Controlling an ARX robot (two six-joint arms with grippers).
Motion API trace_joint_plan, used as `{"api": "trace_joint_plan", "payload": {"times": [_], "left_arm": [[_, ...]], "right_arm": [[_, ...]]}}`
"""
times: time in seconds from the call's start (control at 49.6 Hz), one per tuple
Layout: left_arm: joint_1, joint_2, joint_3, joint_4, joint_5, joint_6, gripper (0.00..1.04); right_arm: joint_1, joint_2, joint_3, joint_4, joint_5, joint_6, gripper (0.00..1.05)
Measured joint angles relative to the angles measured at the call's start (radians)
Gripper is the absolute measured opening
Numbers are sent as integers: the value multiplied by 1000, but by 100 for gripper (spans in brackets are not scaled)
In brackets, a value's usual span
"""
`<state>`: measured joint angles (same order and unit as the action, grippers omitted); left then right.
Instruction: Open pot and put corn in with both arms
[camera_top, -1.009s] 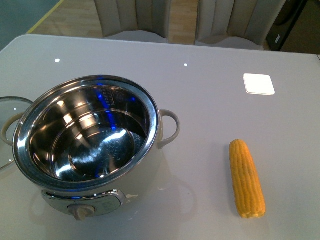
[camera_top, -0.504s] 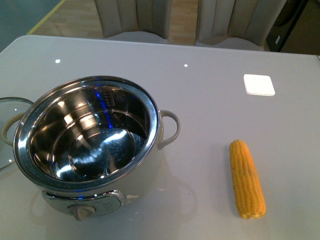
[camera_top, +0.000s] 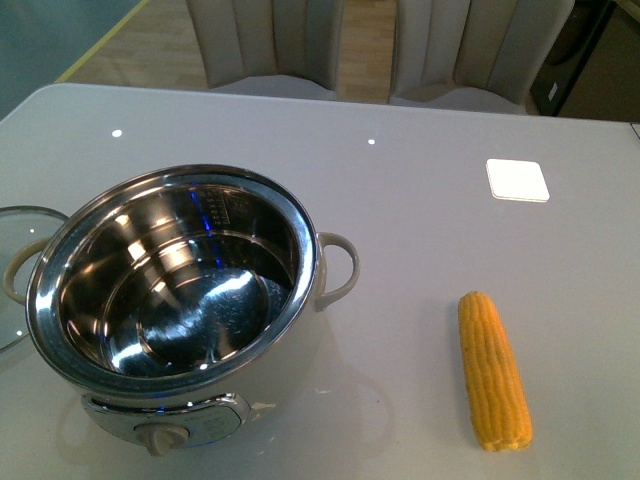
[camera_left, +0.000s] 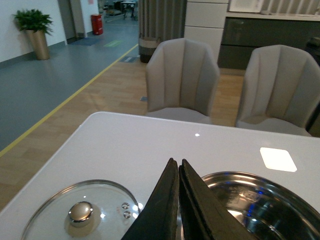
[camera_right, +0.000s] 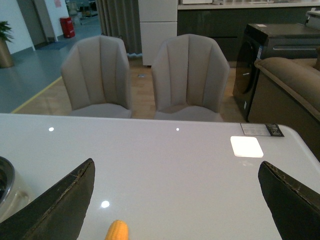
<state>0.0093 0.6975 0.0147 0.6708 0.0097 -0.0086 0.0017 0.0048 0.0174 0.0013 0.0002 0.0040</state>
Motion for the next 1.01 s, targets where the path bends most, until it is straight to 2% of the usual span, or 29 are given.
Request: {"api": "trace_joint_plan", "payload": {"times": [0.343, 0.968, 1.009], "left_arm": [[-7, -249, -1, -227, -10, 0, 3], [-7, -518, -2, -491, -10, 0, 3], [-7, -568, -1, -559, -10, 1, 3]], "right_arm": [[0, 0, 0, 0, 0, 0, 96], [0, 0, 0, 0, 0, 0, 96], [0, 0, 0, 0, 0, 0, 96]]}}
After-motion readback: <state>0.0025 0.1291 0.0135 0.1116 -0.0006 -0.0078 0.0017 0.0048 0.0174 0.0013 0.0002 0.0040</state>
